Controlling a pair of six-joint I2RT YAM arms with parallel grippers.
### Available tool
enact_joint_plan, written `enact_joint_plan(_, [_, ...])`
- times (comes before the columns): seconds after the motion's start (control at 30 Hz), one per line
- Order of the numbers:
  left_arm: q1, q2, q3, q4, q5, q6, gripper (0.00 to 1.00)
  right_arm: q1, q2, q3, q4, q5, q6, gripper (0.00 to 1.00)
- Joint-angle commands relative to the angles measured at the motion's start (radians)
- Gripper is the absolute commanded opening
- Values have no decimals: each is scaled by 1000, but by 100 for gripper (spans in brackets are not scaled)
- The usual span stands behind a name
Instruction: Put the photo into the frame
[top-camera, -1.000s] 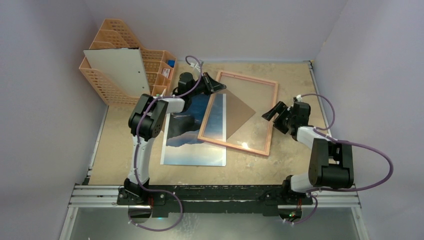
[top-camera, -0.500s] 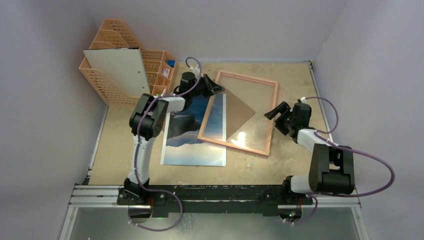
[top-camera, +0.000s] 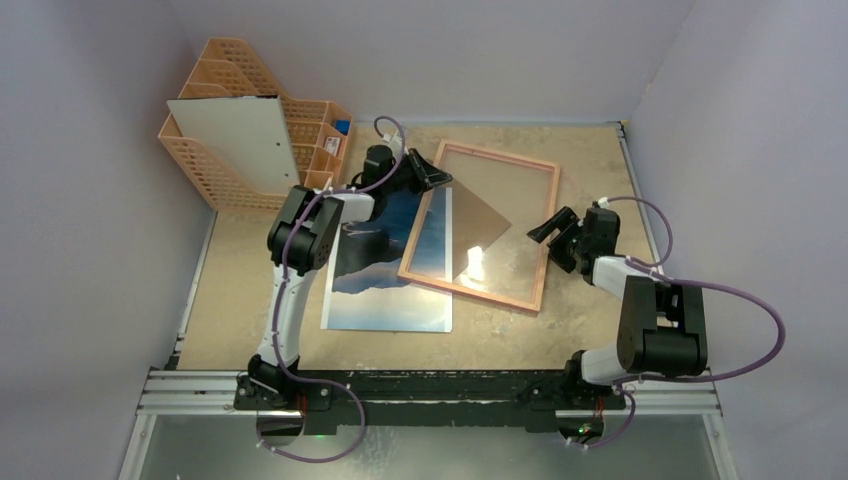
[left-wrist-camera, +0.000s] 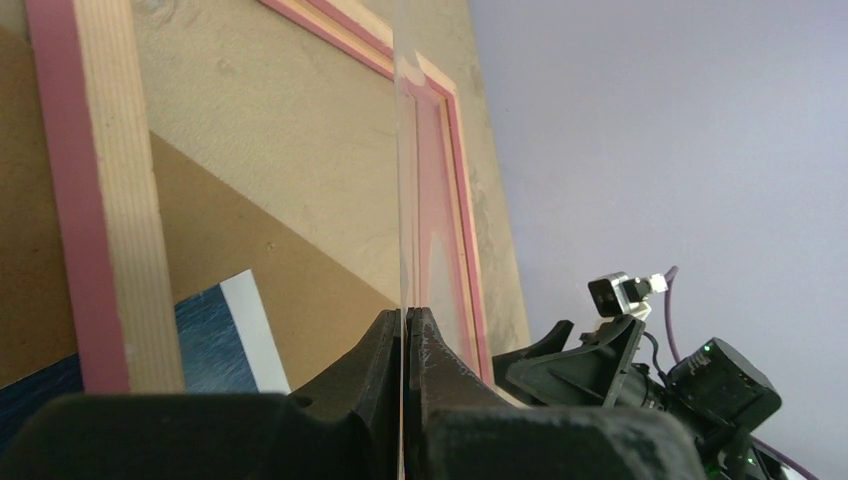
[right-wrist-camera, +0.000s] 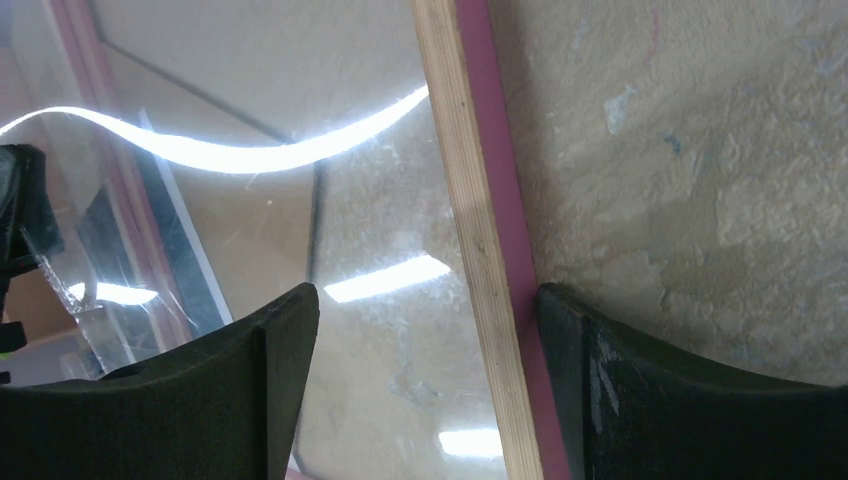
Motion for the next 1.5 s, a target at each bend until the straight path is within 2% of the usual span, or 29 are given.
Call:
enact_joint_plan(0.0, [1,2,35,198,38,-44,0,2,39,-17,32,-29,-45,82])
enact_joint_plan(0.13, [1,-6,22,281,64,-32,0,2,63,-20,39,-35,-58,81])
enact_joint_plan(0.4, [-11,19,97,133,89,63,0,2,77,-25,54,-40,-62,81])
enact_joint_plan(0.63, [-17,40,77,149,82,106,0,2,80,-25,58,-38,-81,81])
enact_joint_plan(0.8, [-17,64,92,66,88,124,0,2,84,-27,60,-36,-83,81])
enact_joint_plan(0.93, [-17,55,91,-18,57,149,23,2,89,-25,60,-37,-82,81])
enact_joint_plan(1.13, [-17,19,116,-185,-36,216,47,2,90,-25,58,-36,-80,81])
enact_joint_plan(1.3, [-17,-3,135,-261,-77,250,61,2,91,-26,50,-41,-80,81])
enact_joint_plan(1.4, [-20,-30,137,-303,-97,266,65,3,92,-25,43,-46,-78,81])
enact_joint_plan(1.47, [-23,-50,161,-387,-144,299,68,3,93,-25,43,-46,-77,81])
